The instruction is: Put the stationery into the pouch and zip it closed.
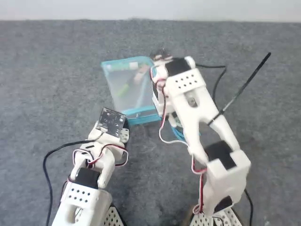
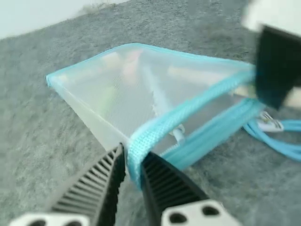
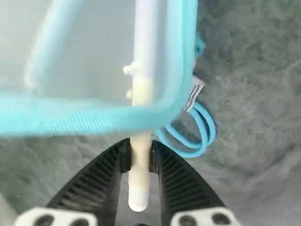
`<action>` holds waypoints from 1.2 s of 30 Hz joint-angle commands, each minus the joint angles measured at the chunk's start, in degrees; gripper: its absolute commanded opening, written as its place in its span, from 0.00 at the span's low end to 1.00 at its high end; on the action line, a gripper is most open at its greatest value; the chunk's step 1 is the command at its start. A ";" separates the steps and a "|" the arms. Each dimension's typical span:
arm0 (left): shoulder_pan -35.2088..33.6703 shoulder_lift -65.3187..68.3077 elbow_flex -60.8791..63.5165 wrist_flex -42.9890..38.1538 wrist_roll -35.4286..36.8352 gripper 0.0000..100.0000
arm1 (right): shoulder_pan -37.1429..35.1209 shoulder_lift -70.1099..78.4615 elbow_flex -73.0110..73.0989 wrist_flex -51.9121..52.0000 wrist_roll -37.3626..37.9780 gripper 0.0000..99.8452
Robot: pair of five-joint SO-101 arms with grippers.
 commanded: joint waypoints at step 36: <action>-11.60 -0.97 -2.86 -1.76 4.57 0.01 | -1.54 -23.78 42.81 -39.87 5.19 0.35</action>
